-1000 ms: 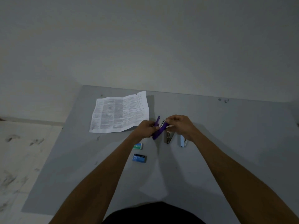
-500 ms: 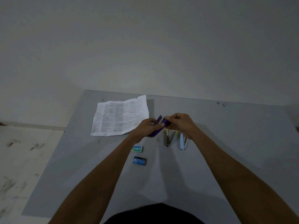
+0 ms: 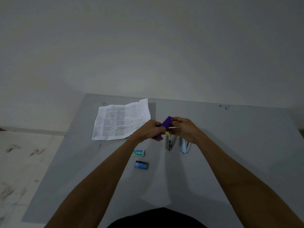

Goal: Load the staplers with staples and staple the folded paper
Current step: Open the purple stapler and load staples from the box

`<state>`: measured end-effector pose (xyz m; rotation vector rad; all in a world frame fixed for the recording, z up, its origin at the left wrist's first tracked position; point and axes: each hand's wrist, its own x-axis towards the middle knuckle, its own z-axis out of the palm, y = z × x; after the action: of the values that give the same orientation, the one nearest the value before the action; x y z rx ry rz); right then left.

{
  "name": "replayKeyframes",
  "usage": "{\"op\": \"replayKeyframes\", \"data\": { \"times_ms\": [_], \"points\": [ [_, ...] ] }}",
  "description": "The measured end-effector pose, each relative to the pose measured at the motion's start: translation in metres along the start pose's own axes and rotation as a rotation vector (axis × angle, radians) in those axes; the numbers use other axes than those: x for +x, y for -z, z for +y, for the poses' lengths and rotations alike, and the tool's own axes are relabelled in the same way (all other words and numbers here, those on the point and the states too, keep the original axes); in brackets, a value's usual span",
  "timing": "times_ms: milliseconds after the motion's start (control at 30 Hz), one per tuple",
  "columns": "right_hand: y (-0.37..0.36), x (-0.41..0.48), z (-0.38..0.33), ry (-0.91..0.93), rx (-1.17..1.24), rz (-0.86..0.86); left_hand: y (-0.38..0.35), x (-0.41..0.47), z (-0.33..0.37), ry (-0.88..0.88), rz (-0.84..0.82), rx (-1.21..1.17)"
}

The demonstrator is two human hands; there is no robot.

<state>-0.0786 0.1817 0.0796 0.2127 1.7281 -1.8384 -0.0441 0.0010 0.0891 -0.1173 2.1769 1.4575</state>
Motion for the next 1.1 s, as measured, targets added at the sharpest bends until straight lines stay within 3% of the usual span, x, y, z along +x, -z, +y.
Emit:
{"op": "replayKeyframes", "data": {
  "times_ms": [267, 500, 733, 867, 1100],
  "points": [
    [-0.003, 0.005, 0.006, 0.067, 0.079, 0.169, 0.007, 0.002, 0.005, -0.218, 0.285, 0.488],
    [-0.003, 0.008, 0.012, 0.045, 0.141, 0.287, 0.007, -0.002, 0.007, -0.267, 0.427, 0.386],
    [0.001, 0.007, 0.015, 0.021, 0.301, 0.384, 0.008, -0.006, -0.001, -0.204, 0.499, -0.056],
    [0.002, 0.001, 0.015, 0.024, 0.421, 0.388, 0.010, -0.008, -0.002, -0.114, 0.434, -0.592],
    [-0.003, -0.007, 0.017, 0.025, 0.545, 0.379, 0.009, -0.017, -0.007, -0.041, 0.283, -1.135]
  ]
}}
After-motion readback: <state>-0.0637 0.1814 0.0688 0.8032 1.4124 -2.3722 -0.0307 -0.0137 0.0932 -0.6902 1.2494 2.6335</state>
